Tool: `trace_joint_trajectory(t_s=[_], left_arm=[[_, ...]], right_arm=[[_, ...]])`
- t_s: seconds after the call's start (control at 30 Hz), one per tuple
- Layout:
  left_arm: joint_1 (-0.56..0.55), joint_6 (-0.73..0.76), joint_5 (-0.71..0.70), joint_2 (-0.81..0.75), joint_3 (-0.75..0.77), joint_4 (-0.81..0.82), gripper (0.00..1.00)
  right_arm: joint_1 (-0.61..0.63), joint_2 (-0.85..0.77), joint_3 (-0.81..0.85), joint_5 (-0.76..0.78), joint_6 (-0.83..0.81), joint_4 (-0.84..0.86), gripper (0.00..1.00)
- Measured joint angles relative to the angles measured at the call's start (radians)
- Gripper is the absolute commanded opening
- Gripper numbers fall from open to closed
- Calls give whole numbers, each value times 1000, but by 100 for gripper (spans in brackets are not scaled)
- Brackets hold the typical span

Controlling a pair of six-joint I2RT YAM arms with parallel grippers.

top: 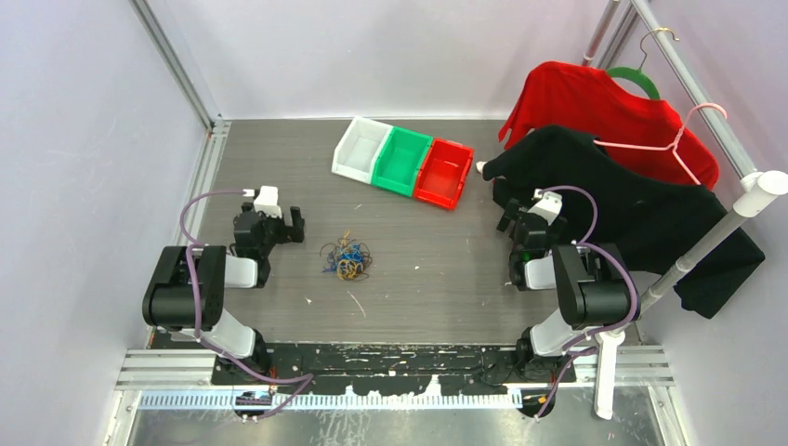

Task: Untangle the cables
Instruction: Move the bin to the center of the board.

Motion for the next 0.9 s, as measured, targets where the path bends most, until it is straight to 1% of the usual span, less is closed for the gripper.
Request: trace_joint_trajectory(t_s=[0.47,0.53,0.63,0.7,0.8,0.9], left_arm=[[0,0,0,0,0,0,100],[1,0,0,0,0,0,99],[6,-1,0,-16,4,-42,100],[9,-1,0,-40,40,-141,100],[9,12,0,-58,192,-373,100],[10,56,6,-58,372,-602,99]], right_arm=[[0,0,0,5,0,0,100],[2,-14,1,20,7,-23,100],[18,-104,22,60,14,-143,100],[29,-188,50,75,23,-225,100],[39,-312,111,79,80,-388,100],[45,-378,204,48,164,-573,100]])
